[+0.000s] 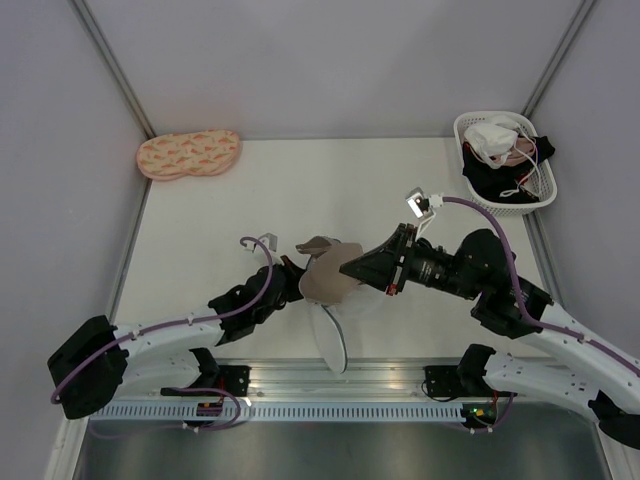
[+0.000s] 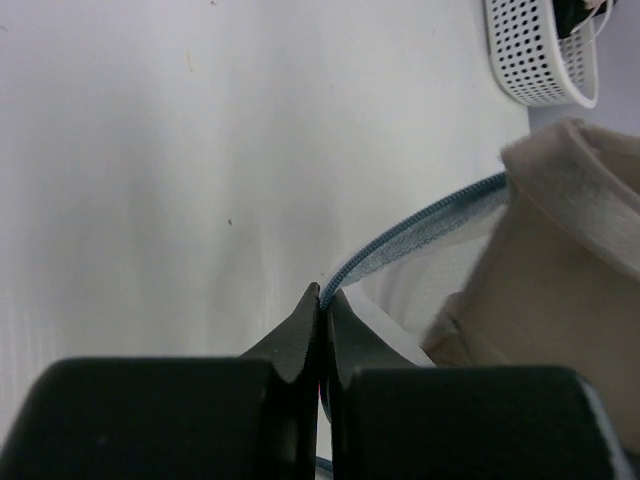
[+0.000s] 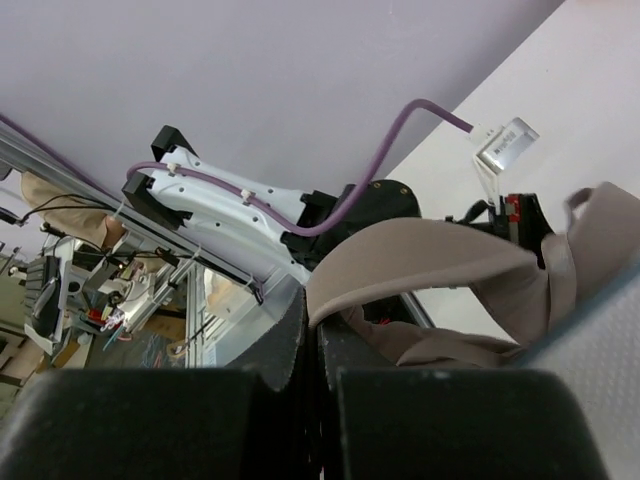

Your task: Unzip the laundry bag and remove the bra

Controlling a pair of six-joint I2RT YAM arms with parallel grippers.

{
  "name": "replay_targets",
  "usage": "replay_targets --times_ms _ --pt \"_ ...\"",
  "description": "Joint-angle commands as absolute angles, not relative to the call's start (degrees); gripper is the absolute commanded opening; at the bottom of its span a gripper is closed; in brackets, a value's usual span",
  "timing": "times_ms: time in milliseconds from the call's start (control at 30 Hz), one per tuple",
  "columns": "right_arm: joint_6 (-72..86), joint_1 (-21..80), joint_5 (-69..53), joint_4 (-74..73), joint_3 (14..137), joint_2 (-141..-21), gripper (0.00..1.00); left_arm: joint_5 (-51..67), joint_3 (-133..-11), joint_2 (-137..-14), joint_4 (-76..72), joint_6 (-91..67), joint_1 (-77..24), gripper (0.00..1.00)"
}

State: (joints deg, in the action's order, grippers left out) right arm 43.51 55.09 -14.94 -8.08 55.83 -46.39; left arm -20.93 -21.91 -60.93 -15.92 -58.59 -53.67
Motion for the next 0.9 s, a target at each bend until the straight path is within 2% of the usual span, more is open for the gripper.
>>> replay_targets --times_ms 0,333,467,500,567,600,667,733,867 --pt "43.07 54.93 -15.65 -2.02 57.3 -44.12 0.0 -22.85 -23.9 -63.01 -13.72 -55.99 -53.26 0.02" --pt "39.65 54.84 -13.54 -0.97 64.24 -46.32 0.0 -22.06 -21.71 -64.69 -11.6 -56.78 -53.26 0.02" --pt "34.64 54.84 -4.07 -10.32 73.0 -49.03 0.01 -21.62 -21.53 -64.51 -11.08 -56.25 -53.26 0.02" --pt "33.32 54.93 3.61 -13.42 75.47 -49.91 0.01 -21.45 -21.53 -64.34 -10.2 -56.16 -53.26 0.02" --pt "29.72 54.84 11.47 -21.56 82.39 -53.34 0.01 -21.18 -21.27 -63.12 -9.5 -56.16 -53.35 0.02" --pt "28.84 54.84 21.26 -24.58 84.96 -54.83 0.0 -21.01 -20.83 -62.41 -8.62 -56.16 -53.26 0.02" --pt "25.95 54.84 29.66 -32.82 92.41 -60.36 0.0 -20.74 -20.31 -60.57 -7.56 -56.16 -53.35 0.02" --pt "24.27 53.97 35.3 -35.76 95.96 -65.53 0.0 -20.48 -19.69 -57.49 -5.64 -55.81 -53.26 0.02" --pt "23.12 46.69 36.38 -37.27 99.93 -70.66 0.01 -20.04 -19.51 -52.13 -1.68 -55.2 -53.26 0.02"
